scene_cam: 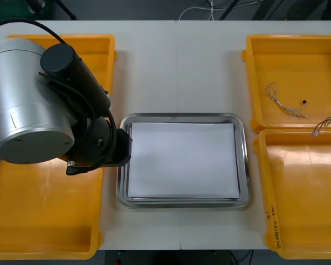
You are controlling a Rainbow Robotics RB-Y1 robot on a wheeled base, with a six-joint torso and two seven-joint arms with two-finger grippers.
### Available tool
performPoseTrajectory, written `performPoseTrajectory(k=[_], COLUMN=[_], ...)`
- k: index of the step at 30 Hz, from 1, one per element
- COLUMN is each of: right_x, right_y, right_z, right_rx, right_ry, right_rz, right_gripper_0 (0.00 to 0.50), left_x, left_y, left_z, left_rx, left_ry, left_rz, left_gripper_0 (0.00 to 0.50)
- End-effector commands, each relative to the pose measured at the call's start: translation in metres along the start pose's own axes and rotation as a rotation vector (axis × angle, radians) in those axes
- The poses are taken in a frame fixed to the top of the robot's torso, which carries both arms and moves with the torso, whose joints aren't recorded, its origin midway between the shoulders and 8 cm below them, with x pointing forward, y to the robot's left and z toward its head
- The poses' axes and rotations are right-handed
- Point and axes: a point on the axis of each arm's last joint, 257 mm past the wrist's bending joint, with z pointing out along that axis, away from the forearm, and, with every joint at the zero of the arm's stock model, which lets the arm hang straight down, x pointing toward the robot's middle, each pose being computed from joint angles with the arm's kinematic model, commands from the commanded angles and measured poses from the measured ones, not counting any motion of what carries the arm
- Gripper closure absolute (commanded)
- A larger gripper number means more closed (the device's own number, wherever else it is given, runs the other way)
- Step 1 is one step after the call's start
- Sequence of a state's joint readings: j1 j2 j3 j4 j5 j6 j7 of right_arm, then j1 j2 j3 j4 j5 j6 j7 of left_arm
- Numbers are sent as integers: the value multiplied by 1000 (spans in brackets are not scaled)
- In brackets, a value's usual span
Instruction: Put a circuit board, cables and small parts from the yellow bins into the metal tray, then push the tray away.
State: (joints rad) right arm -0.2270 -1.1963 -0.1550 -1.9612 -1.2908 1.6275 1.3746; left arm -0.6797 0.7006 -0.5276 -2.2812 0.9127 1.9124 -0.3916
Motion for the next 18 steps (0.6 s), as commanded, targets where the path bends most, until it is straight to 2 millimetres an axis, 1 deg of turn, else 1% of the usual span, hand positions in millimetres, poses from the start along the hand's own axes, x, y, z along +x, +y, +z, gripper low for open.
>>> performPoseTrajectory(k=[1, 5, 8, 12, 18], right_x=[-23, -24, -25, -25, -22], right_y=[4, 9, 15, 25, 43], right_z=[-32, -35, -36, -39, -41], right_rx=[62, 60, 59, 59, 46], right_ry=[-85, -94, -98, -109, -115], right_rz=[-34, -45, -61, -97, -153], right_gripper_0=[500, 500, 500, 500, 500], left_x=[2, 6, 11, 14, 14], left_y=[-31, -39, -41, -42, -55], left_z=[-5, 2, 13, 28, 44], left_rx=[30, 24, 5, -31, -29], left_ry=[-40, -47, -33, -33, -30], left_rz=[-12, -6, -10, -18, -32], left_gripper_0=[500, 500, 500, 500, 500])
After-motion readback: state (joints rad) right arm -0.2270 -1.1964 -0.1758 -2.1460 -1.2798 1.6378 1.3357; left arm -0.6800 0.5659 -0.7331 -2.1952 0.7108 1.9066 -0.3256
